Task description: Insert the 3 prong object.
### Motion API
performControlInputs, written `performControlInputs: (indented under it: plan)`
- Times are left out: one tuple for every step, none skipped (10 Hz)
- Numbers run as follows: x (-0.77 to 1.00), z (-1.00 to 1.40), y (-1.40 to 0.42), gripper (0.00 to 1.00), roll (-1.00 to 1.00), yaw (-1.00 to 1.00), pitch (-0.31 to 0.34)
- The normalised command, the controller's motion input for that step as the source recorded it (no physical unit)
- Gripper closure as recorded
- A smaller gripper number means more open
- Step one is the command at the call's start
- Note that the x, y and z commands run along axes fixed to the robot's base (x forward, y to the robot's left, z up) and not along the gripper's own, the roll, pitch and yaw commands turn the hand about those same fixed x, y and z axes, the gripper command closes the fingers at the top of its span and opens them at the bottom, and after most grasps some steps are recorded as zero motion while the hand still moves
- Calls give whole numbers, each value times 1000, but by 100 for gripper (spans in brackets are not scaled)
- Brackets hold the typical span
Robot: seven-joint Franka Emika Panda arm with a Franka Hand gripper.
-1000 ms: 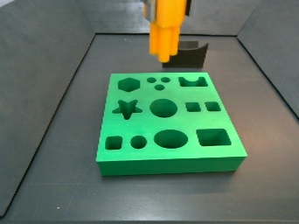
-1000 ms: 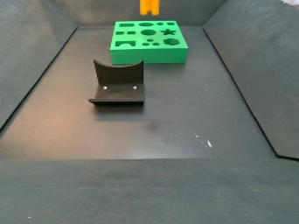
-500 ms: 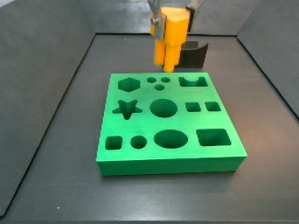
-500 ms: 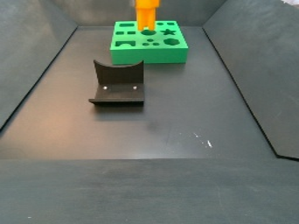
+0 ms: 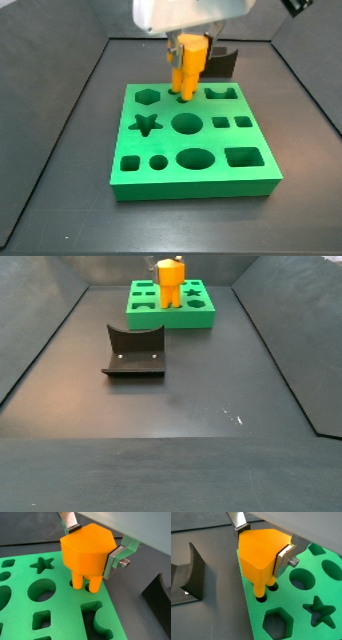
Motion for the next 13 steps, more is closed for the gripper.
performControlInputs:
  plan:
    - [0, -306, -77, 100, -64, -149, -9]
    - [0, -277, -57, 100, -84, -260, -19]
    - [-74, -223, -9, 100, -50, -220, -7]
    - [-183, -140, 0, 100, -40, -80, -30]
    - [-334, -97, 0, 100, -13, 0, -64]
    - [-389, -43, 0, 100, -7, 0, -106]
    - [-23, -97, 0, 100, -34, 0, -31]
    - [49, -257, -37, 100, 0, 0, -11]
    - [71, -283, -37, 100, 0, -9, -36]
    - [37, -277, -43, 100, 0, -43, -49]
    - [11, -311, -74, 100, 27, -31, -59]
    - [6, -360, -49, 100, 33, -14, -60]
    - [40, -509, -66, 100, 70, -20, -53]
